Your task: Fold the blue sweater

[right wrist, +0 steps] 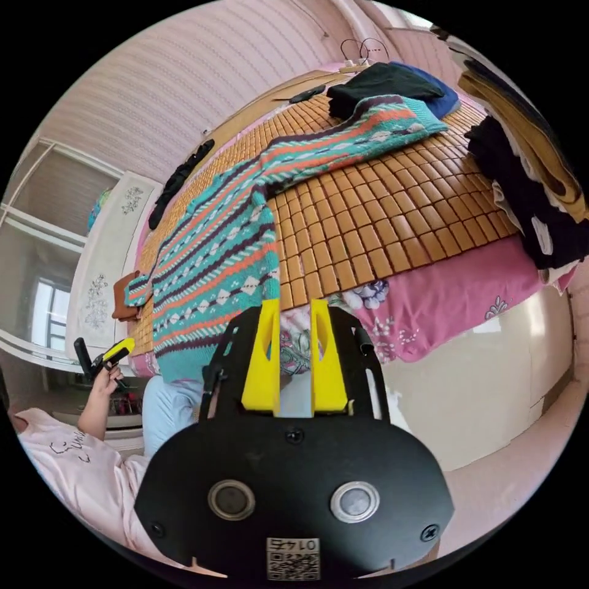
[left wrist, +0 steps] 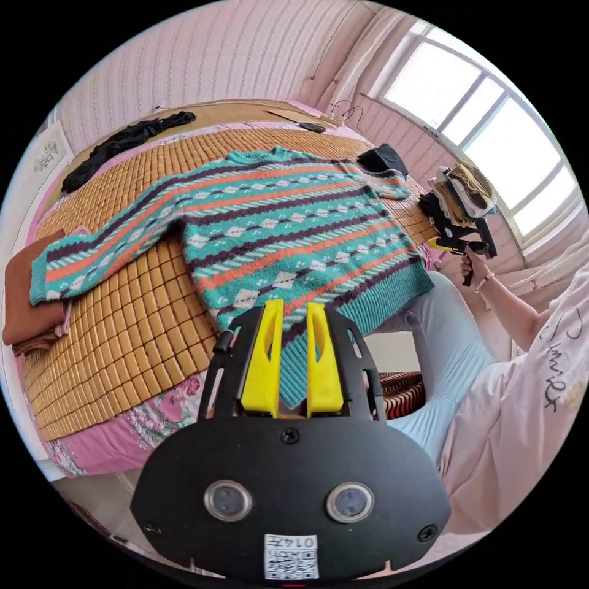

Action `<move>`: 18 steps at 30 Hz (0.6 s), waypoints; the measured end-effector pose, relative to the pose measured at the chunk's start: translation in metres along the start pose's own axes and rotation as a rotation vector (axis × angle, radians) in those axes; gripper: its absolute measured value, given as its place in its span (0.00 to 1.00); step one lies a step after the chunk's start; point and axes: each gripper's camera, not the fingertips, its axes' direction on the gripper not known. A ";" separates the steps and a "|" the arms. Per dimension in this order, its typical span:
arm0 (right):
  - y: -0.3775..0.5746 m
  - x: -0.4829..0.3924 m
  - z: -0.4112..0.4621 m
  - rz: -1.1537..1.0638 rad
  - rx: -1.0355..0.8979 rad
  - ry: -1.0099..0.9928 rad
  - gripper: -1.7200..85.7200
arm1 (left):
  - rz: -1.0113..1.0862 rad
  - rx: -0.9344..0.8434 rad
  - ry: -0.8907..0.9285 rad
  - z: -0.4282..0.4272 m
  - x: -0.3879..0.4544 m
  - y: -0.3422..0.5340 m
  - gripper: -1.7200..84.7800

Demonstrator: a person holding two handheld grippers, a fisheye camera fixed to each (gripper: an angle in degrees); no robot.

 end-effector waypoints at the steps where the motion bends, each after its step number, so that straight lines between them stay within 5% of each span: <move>1: -0.006 0.019 -0.004 0.049 0.058 -0.084 0.11 | 0.046 0.018 0.026 0.011 0.015 -0.018 0.10; 7: -0.046 0.081 -0.013 0.126 0.275 -0.229 0.16 | 0.258 0.067 0.108 0.088 0.099 -0.137 0.10; 18: -0.116 0.155 0.005 0.374 0.440 -0.031 0.20 | 0.366 0.044 0.006 0.229 0.201 -0.313 0.11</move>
